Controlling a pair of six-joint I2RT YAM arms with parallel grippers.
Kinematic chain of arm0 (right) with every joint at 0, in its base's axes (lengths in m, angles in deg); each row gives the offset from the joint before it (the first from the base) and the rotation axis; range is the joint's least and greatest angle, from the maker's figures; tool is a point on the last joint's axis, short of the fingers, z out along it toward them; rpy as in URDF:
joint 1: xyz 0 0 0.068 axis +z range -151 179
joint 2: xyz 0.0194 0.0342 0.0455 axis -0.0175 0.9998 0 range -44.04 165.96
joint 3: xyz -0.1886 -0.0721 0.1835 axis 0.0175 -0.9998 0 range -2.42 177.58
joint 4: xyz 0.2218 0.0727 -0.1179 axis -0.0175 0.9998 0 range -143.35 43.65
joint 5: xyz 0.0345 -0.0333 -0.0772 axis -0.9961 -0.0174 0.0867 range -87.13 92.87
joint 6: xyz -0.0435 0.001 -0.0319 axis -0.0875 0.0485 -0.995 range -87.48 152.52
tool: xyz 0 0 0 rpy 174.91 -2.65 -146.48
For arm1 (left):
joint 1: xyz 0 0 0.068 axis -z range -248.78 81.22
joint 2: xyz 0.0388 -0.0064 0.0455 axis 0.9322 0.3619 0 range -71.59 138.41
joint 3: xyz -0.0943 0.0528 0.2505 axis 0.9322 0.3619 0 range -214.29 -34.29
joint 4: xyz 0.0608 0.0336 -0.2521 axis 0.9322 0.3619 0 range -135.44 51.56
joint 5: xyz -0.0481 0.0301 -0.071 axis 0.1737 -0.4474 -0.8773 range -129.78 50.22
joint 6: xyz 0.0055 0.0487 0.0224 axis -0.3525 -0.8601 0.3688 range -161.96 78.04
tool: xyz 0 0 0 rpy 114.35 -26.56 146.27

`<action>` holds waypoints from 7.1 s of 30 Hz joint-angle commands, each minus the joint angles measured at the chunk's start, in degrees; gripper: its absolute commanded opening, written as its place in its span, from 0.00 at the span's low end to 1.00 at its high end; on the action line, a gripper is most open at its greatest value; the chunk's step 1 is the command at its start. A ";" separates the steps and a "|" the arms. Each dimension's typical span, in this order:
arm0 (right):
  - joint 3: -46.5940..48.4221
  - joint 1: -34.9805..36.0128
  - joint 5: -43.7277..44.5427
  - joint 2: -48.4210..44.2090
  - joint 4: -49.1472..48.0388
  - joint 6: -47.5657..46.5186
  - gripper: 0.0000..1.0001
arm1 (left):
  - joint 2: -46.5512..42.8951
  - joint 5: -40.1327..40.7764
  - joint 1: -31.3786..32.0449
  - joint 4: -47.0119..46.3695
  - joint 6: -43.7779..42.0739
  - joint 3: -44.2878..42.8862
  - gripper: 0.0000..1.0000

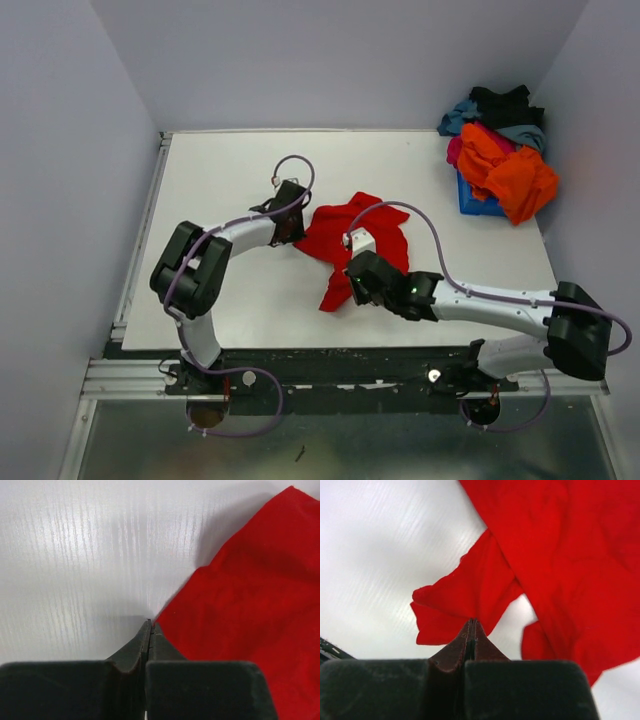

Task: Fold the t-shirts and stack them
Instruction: Flatten out the tshirt

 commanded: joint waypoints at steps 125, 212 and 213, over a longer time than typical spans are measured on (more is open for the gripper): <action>26.61 -30.55 -40.03 5.02 2.49 -3.49 0.66 | -34.70 -4.61 -14.74 23.04 -10.03 -36.80 0.00; 14.84 -52.00 -9.53 18.83 4.16 12.33 0.17 | -0.34 3.81 -12.19 6.33 -6.16 -9.90 0.13; 14.75 -52.00 -9.26 19.09 4.16 12.33 0.44 | -0.77 4.25 -12.19 6.16 -6.16 -9.99 0.00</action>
